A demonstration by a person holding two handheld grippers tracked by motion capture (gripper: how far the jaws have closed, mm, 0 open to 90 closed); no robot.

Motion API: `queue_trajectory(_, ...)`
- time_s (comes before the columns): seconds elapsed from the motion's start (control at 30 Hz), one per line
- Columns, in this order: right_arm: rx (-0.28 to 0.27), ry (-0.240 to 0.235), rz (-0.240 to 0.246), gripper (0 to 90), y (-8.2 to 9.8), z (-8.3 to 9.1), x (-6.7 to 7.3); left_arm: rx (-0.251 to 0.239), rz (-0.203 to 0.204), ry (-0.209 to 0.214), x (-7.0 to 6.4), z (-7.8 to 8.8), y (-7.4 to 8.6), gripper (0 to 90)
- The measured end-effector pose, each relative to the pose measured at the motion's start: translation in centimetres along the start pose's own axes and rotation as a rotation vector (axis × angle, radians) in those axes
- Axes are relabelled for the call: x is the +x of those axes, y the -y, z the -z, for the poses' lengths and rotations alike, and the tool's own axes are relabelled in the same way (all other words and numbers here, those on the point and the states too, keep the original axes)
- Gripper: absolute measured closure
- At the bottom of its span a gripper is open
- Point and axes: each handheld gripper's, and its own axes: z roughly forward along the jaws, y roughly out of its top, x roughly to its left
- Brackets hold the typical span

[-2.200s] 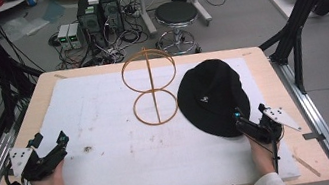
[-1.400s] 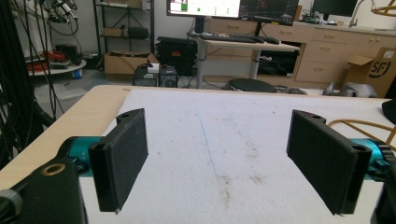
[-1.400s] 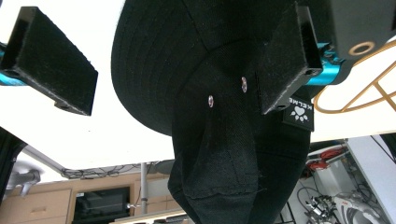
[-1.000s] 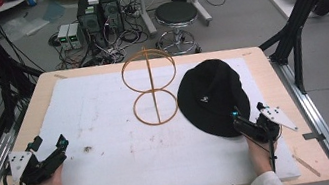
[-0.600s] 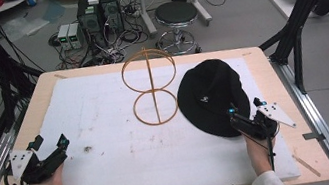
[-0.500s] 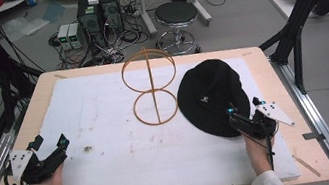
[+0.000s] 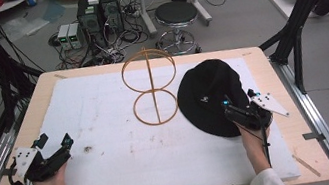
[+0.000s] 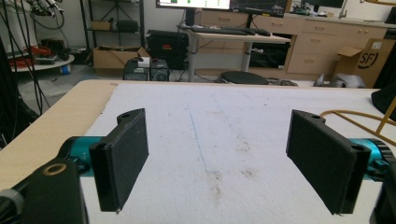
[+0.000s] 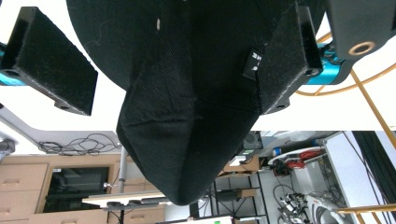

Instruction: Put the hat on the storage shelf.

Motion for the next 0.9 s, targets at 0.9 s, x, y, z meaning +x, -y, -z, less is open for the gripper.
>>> queue_trajectory(0.9,0.109,0.078,-0.005,39.2,0.5,-3.2,-0.7,-0.002,0.014,-0.015,0.6,0.7,0.1,21.1)
